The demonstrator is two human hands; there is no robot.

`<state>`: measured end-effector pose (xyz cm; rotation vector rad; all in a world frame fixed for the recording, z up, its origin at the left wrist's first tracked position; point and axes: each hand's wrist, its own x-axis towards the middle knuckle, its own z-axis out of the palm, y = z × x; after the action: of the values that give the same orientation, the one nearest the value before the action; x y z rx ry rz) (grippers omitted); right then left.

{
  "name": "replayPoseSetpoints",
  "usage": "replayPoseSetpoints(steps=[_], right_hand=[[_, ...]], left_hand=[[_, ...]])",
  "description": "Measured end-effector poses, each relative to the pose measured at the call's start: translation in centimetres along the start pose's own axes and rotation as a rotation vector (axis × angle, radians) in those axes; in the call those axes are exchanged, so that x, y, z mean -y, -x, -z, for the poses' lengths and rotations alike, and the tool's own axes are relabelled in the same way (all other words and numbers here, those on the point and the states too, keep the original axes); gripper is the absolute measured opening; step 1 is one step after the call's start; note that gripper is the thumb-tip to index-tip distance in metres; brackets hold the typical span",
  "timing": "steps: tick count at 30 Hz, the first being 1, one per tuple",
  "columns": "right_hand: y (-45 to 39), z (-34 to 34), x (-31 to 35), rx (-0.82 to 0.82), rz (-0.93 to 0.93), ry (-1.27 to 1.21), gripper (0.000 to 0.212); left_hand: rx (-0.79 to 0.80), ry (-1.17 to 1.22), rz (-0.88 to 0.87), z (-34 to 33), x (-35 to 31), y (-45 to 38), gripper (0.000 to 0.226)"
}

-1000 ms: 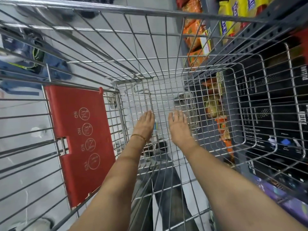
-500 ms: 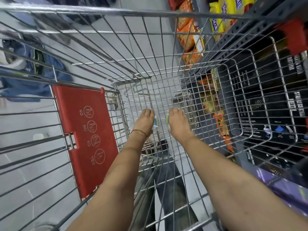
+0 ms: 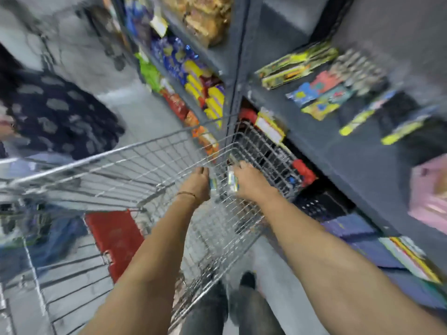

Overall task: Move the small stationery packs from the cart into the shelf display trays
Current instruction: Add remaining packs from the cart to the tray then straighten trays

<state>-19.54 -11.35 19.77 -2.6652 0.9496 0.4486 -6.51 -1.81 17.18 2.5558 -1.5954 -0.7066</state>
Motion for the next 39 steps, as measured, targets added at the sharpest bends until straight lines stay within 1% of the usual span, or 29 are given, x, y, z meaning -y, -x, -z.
replayPoseSetpoints(steps=[1,3,5,8,10,14,17,18,20,21,23,25,28,32,34,39], right_hand=[[1.7,1.5,-1.1,-0.038,-0.009,-0.032,0.071],[4.4,3.6,-2.9,-0.102,-0.035,-0.088,0.069],[7.8,5.7,-5.4,-0.171,-0.106,-0.116,0.069],[12.7,8.2,-9.1,-0.241,-0.25,-0.154,0.076],[16.1,9.3,-11.5,-0.293,-0.315,-0.176,0.079],[25.0,10.1,-16.3,-0.37,-0.441,-0.175,0.079],[31.2,10.0,-19.4,-0.411,-0.528,-0.218,0.081],[33.6,9.8,-20.6,-0.436,-0.569,-0.233,0.079],[37.2,9.2,-22.5,-0.466,-0.662,-0.246,0.074],[38.8,8.9,-23.4,-0.459,-0.715,-0.255,0.071],[41.6,8.2,-25.1,-0.414,-0.809,-0.291,0.067],[43.7,7.4,-26.6,-0.377,-0.859,-0.321,0.062],[45.4,6.3,-28.0,-0.371,-0.917,-0.34,0.058],[45.8,5.2,-29.7,-0.337,-0.95,-0.349,0.062],[45.6,4.9,-30.7,-0.309,-0.955,-0.365,0.063],[44.8,4.0,-32.0,-0.185,-0.949,-0.342,0.056]], left_hand=[[-0.017,-0.008,-0.03,1.5,-1.9,0.2,0.056],[-0.019,-0.041,-0.096,3.6,-4.7,0.3,0.064],[-0.035,-0.089,-0.203,5.5,-8.4,0.8,0.068],[-0.075,-0.137,-0.355,7.7,-14.1,1.7,0.067],[-0.066,-0.162,-0.447,8.7,-17.9,2.6,0.071],[-0.037,-0.229,-0.622,8.9,-27.0,5.2,0.081],[-0.02,-0.195,-0.771,8.3,-33.1,7.8,0.077],[-0.022,-0.188,-0.827,7.8,-35.4,8.9,0.075],[-0.017,-0.201,-0.883,7.0,-39.2,10.2,0.07],[-0.012,-0.217,-0.899,6.4,-40.9,10.8,0.07],[0.004,-0.245,-0.952,5.4,-44.6,11.9,0.077],[0.01,-0.287,-1.014,4.4,-48.0,12.9,0.084],[0.02,-0.363,-1.046,2.6,-51.8,13.6,0.085],[0.026,-0.423,-1.056,0.5,-54.6,13.1,0.065],[0.046,-0.425,-1.043,-0.1,-55.1,12.3,0.062],[0.119,-0.417,-1.031,-1.4,-55.0,10.5,0.047]])
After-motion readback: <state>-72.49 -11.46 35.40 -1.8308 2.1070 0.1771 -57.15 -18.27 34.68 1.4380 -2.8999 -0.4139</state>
